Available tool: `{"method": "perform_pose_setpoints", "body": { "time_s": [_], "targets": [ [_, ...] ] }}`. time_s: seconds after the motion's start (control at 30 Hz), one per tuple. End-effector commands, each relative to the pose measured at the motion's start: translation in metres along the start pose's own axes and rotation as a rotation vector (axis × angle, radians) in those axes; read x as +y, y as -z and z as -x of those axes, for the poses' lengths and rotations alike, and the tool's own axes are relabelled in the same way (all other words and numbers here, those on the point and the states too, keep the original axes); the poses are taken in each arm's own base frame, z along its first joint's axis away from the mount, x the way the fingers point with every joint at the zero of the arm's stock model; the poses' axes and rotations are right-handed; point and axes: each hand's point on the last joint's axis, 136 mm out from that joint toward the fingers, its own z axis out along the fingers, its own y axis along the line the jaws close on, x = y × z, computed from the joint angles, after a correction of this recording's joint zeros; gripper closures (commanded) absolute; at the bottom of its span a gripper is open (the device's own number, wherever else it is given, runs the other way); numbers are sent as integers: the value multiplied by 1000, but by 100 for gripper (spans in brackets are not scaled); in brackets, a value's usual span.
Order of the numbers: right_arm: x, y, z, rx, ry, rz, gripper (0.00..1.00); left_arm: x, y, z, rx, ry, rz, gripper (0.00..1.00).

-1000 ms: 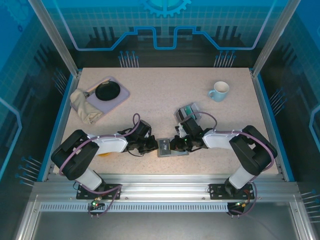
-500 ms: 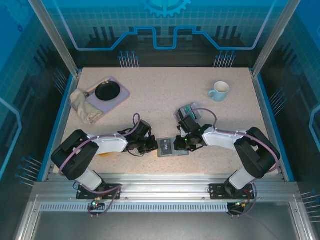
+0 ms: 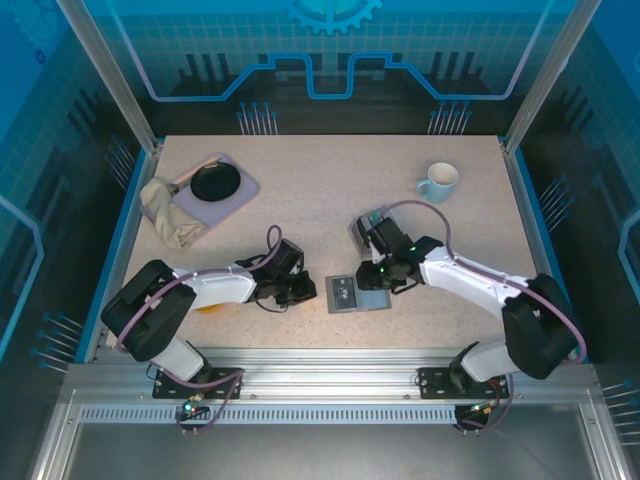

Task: Put the credit cards into the card holder

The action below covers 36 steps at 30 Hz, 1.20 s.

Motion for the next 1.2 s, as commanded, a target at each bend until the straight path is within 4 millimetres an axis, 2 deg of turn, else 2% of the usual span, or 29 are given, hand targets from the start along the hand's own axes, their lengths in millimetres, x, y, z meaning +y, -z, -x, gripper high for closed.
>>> {"method": "perform_pose_setpoints", "body": {
  "time_s": [0.0,0.07,0.17,0.27,0.33,0.47,0.63,0.73,0.83,1.0,1.1,1.17],
  "targets": [
    [2,40,34,-103,33,31,58,-19,22,16,-58,-45,2,84],
    [-19,54,52,-145,1,-18,50,-31,30,23,-78,-61,-12,82],
    [-54,64,80,-173,-58,-76,34,-48,38,37,-104,-72,-39,77],
    [-79,65,110,-178,-97,-125,28,-65,40,52,-118,-66,-73,71],
    [-89,59,128,-174,-105,-129,26,-73,39,62,-121,-55,-95,69],
    [-100,28,149,-90,-153,-75,25,-84,36,80,-124,-21,-132,60],
    [-92,-7,160,0,-154,22,26,-88,31,96,-116,24,-167,54],
    [-73,-16,158,34,-143,126,28,-86,29,104,-119,49,-171,49],
    [-50,-18,151,51,-147,237,29,-84,25,109,-118,69,-179,48],
    [-25,-14,140,59,-151,341,29,-89,11,114,-73,77,-206,46],
    [-25,-9,138,69,-136,313,30,-90,1,117,-52,83,-203,46],
    [-37,-3,138,54,-113,204,31,-92,-6,119,-39,88,-204,45]
  ]
}}
